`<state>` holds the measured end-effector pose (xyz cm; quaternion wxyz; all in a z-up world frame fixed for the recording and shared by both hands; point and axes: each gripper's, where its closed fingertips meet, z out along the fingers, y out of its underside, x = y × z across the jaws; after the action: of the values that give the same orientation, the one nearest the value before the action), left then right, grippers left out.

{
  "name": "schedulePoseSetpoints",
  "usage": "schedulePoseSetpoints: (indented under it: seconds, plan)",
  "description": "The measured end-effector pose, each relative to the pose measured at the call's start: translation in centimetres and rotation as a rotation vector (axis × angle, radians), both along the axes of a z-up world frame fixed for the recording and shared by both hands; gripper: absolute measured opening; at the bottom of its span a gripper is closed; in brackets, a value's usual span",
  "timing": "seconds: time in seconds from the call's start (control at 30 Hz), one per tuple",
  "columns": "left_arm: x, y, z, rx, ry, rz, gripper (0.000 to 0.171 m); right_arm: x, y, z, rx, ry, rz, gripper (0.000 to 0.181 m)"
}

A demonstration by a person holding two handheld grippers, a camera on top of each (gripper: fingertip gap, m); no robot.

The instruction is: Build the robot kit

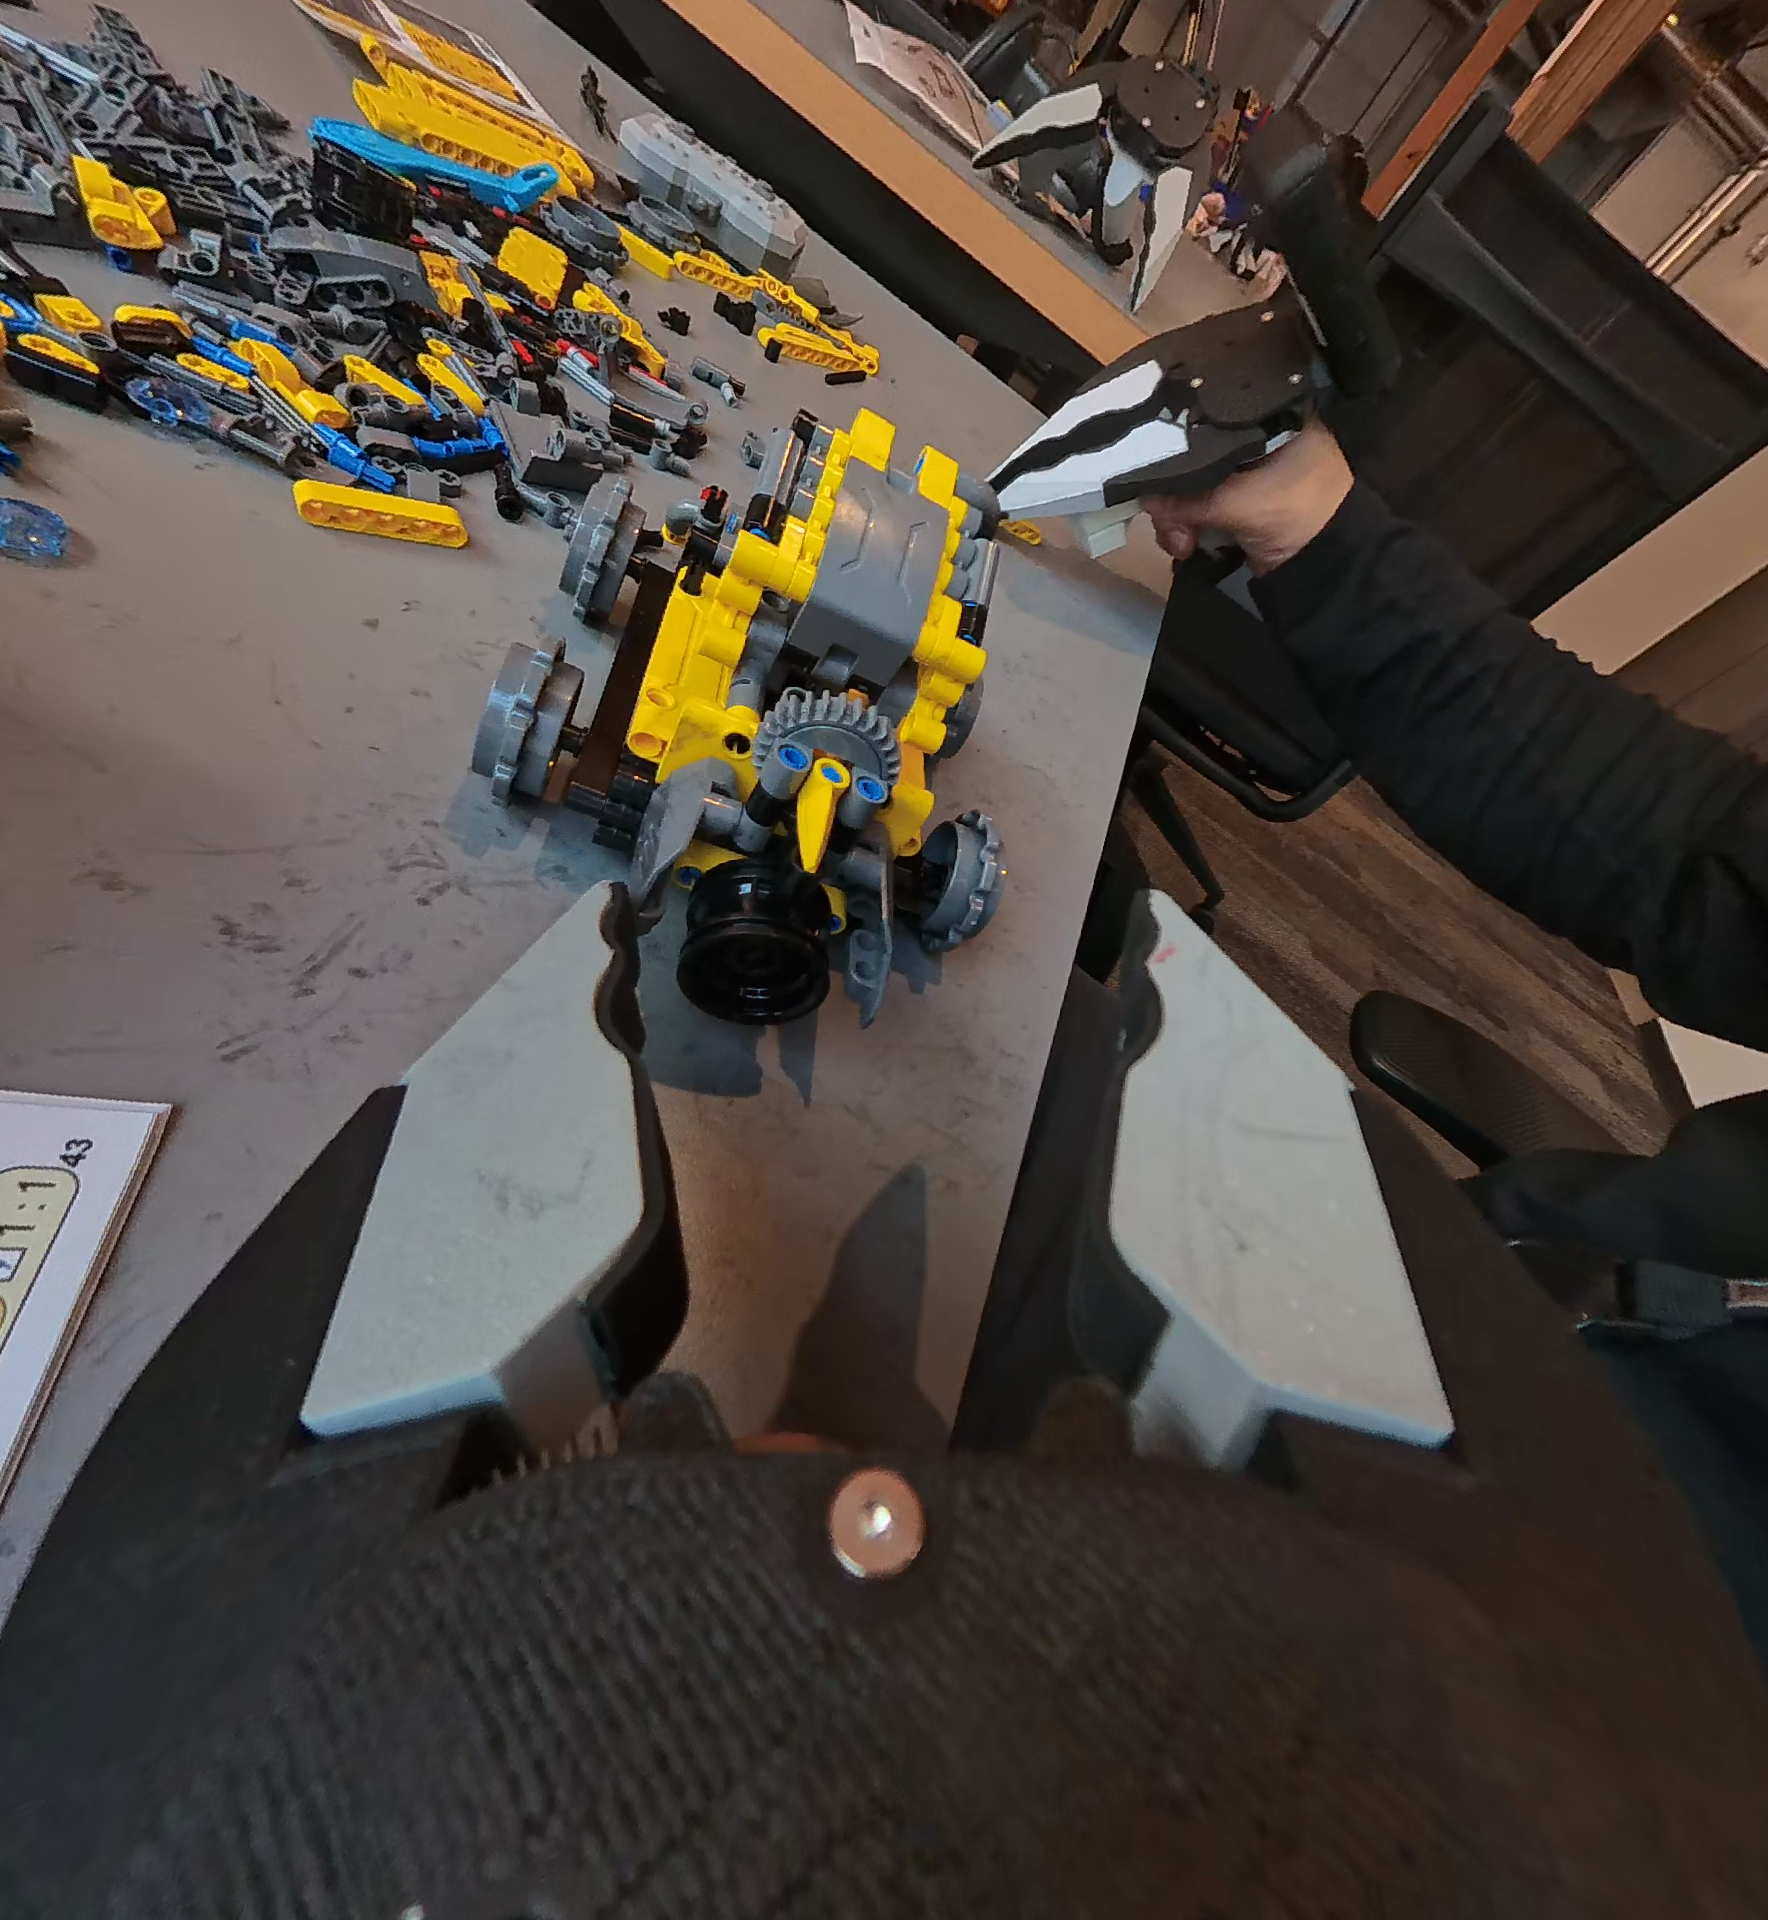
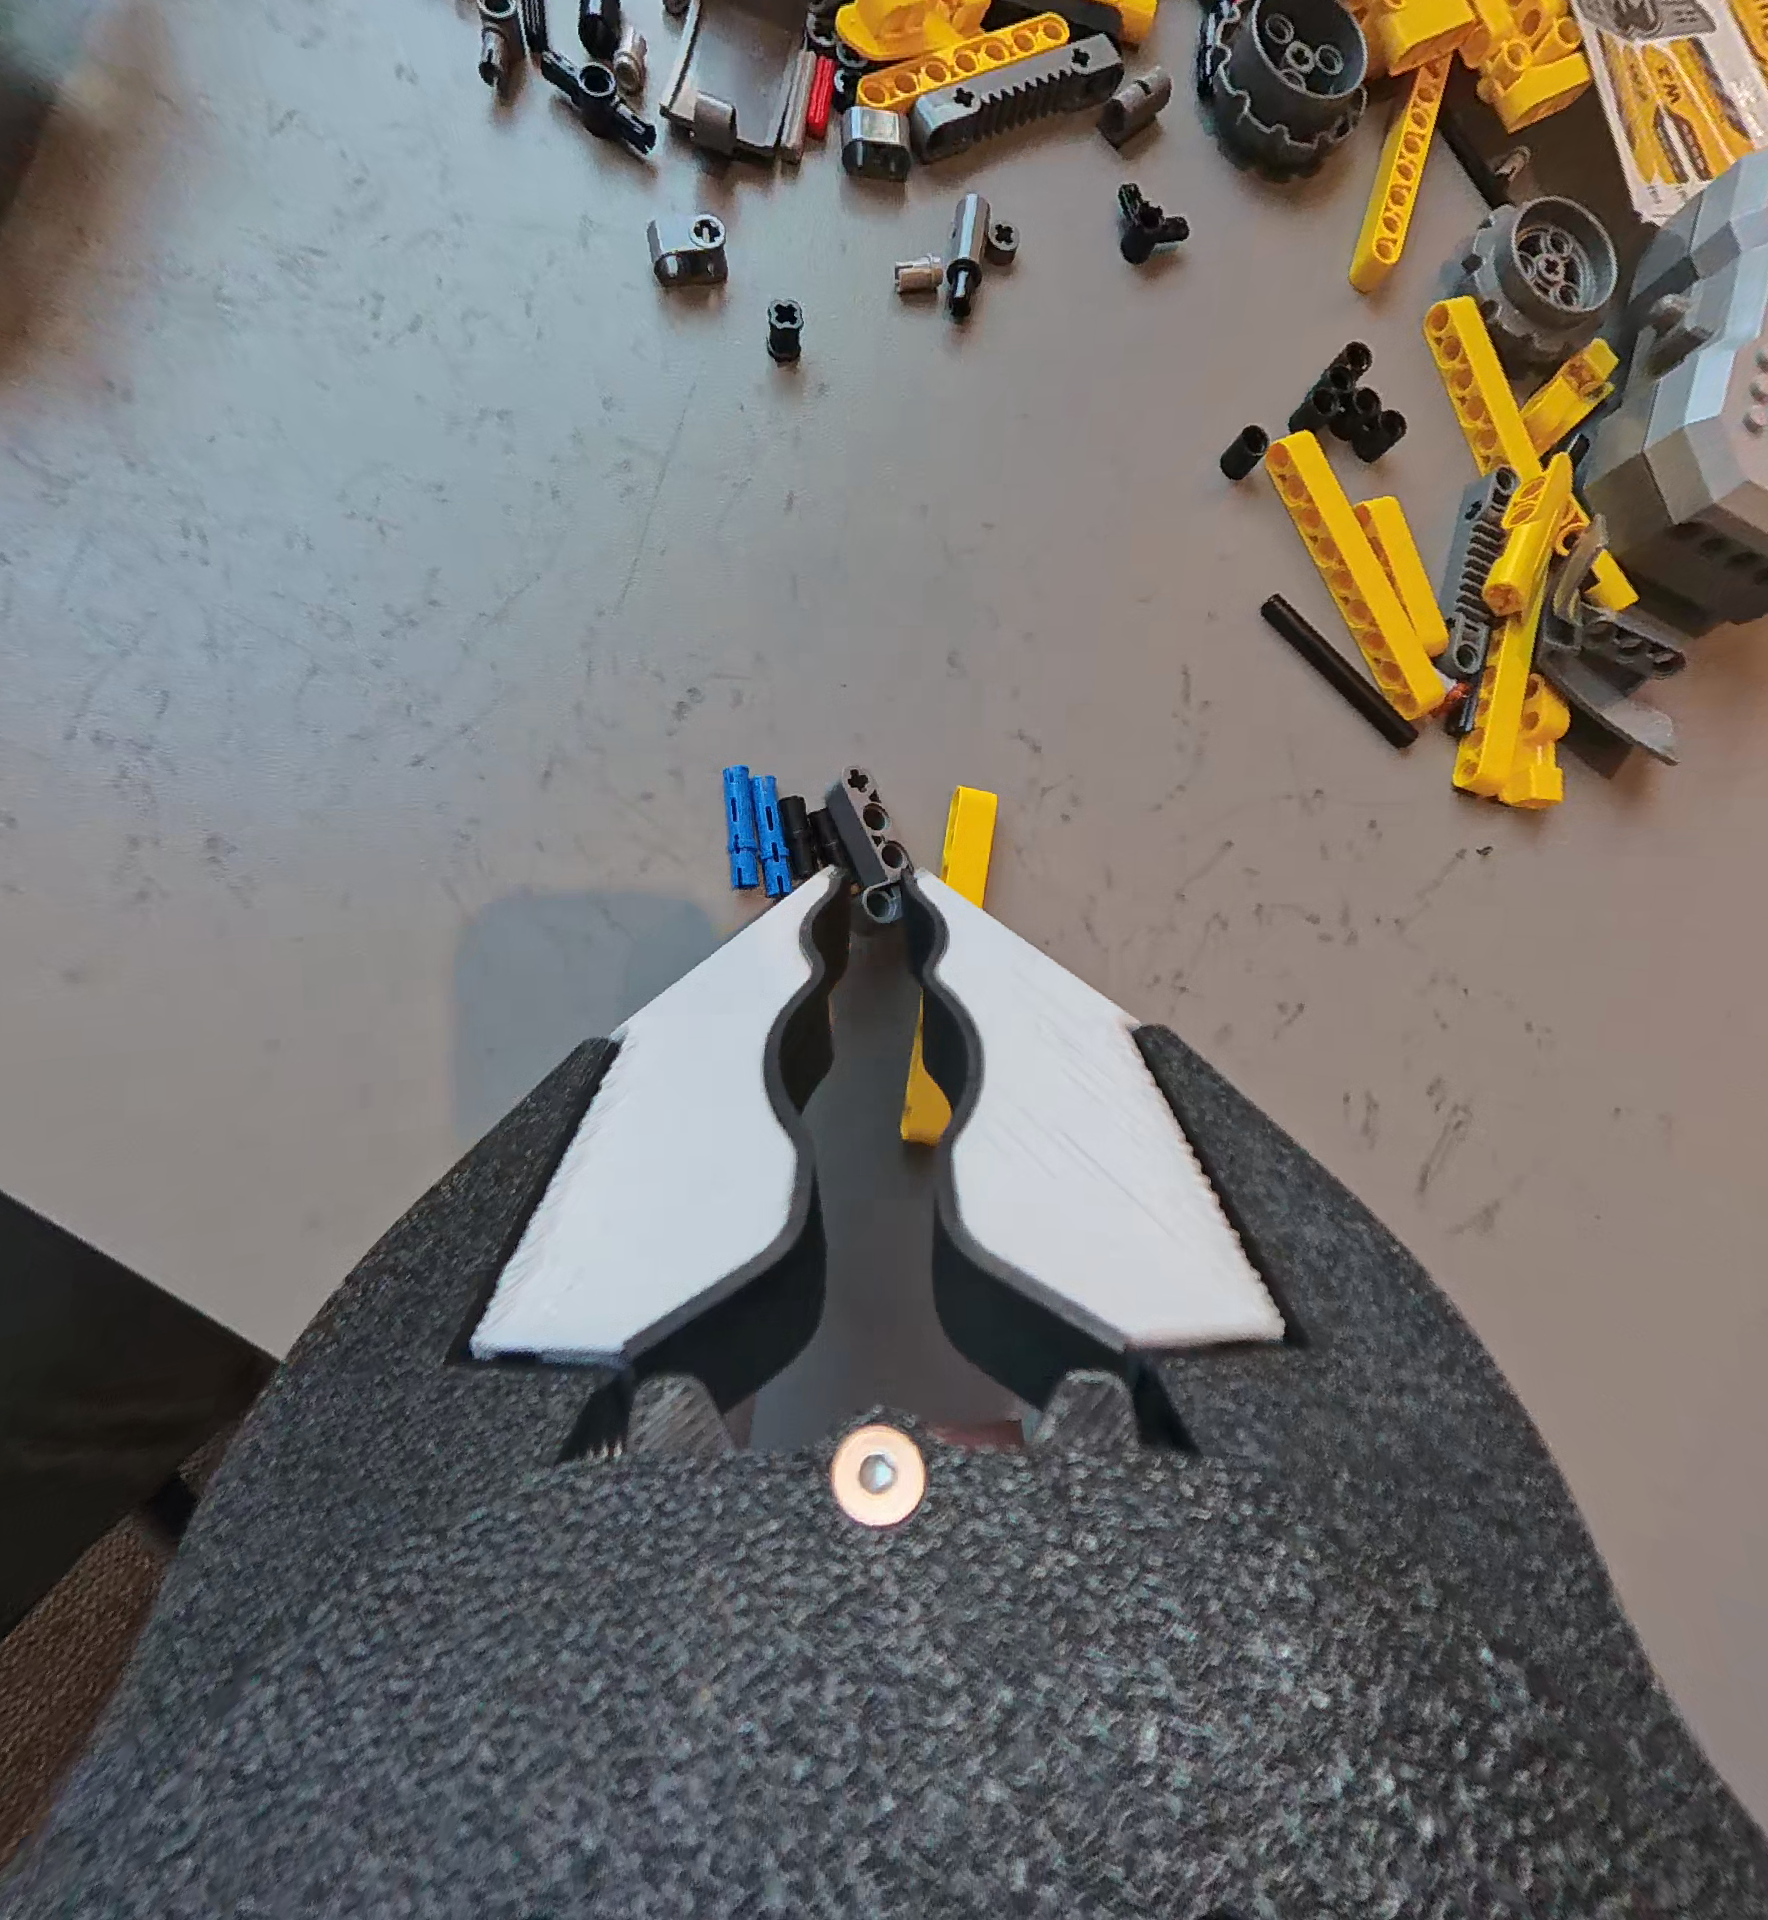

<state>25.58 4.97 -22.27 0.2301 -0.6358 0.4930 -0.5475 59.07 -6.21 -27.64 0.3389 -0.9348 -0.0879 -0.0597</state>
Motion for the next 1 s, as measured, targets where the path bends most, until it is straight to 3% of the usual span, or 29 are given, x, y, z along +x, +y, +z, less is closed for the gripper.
schedulePoseSetpoints:
  seconds: [0.63, 1.0]
  plan:
    - [-0.1, -0.1, 0.2, -0.002, -0.014, -0.001, 0.089, 0.8, -1.9, 1.9, 0.072, 0.018, -0.059, 0.003]
    - [-0.1, -0.1, 0.3, -0.001, -0.026, -0.002, 0.086, -0.4, -2.3, 1.2, 0.031, 0.077, -0.021, 0.015]
